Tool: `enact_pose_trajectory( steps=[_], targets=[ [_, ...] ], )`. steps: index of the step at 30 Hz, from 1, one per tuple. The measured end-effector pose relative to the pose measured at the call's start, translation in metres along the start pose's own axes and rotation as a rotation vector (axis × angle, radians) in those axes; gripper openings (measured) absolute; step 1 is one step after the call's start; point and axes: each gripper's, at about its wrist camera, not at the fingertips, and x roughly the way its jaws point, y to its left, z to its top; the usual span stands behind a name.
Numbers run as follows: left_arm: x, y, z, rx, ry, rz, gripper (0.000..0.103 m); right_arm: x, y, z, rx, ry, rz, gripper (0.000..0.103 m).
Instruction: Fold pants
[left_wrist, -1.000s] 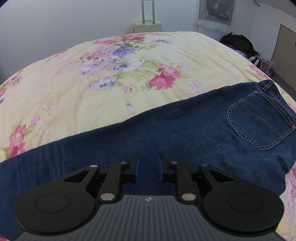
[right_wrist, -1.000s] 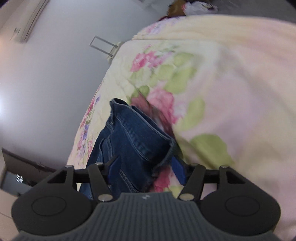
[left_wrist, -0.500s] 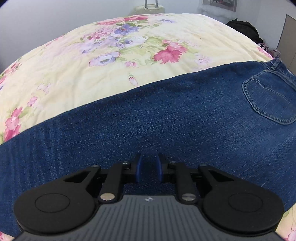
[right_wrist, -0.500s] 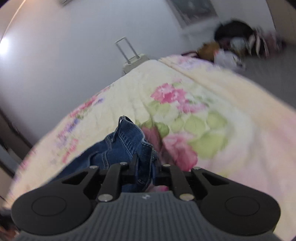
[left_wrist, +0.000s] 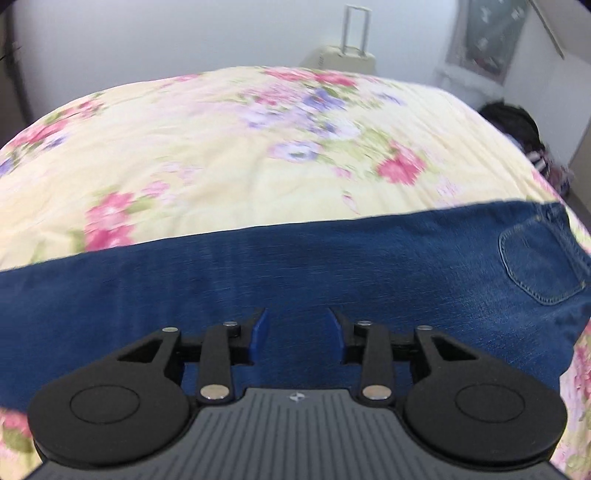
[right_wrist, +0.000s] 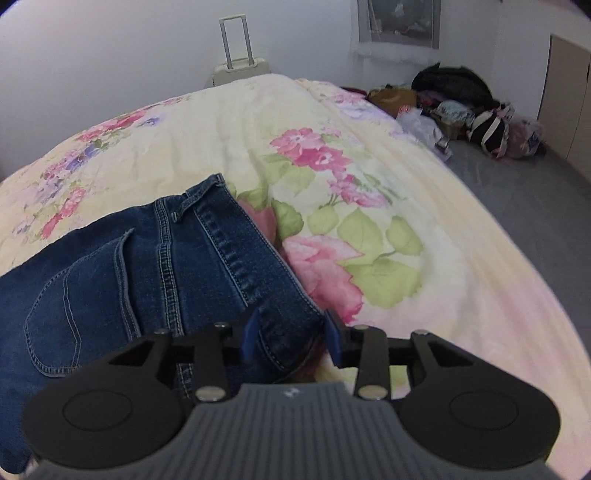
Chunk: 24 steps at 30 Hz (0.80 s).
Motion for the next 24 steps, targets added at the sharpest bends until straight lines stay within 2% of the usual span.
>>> enact_pose_trajectory(
  steps=[2, 5, 9, 14, 19, 24],
  targets=[
    [-0.023, 0.031, -0.008, -0.051, -0.017, 0.024, 0.043, -0.023, 0.018, -0.002, -0.044, -0.046, -0.004, 0.034],
    [-0.054, 0.091, -0.023, -0.172, -0.039, 0.072, 0.044, -0.049, 0.056, -0.007, -0.082, -0.083, 0.088, 0.034],
    [-0.087, 0.188, -0.053, -0.463, -0.089, 0.084, 0.044, -0.067, 0.129, -0.020, -0.175, -0.107, 0.203, 0.034],
    [-0.114, 0.297, -0.100, -0.809, -0.230, 0.071, 0.044, -0.076, 0.226, -0.045, -0.323, -0.110, 0.328, 0.034],
    [-0.112, 0.373, -0.138, -1.044, -0.301, 0.126, 0.045, -0.076, 0.305, -0.065, -0.447, -0.092, 0.384, 0.034],
    [-0.085, 0.413, -0.156, -1.167, -0.328, 0.137, 0.045, -0.069, 0.350, -0.076, -0.475, -0.075, 0.385, 0.034]
  ],
)
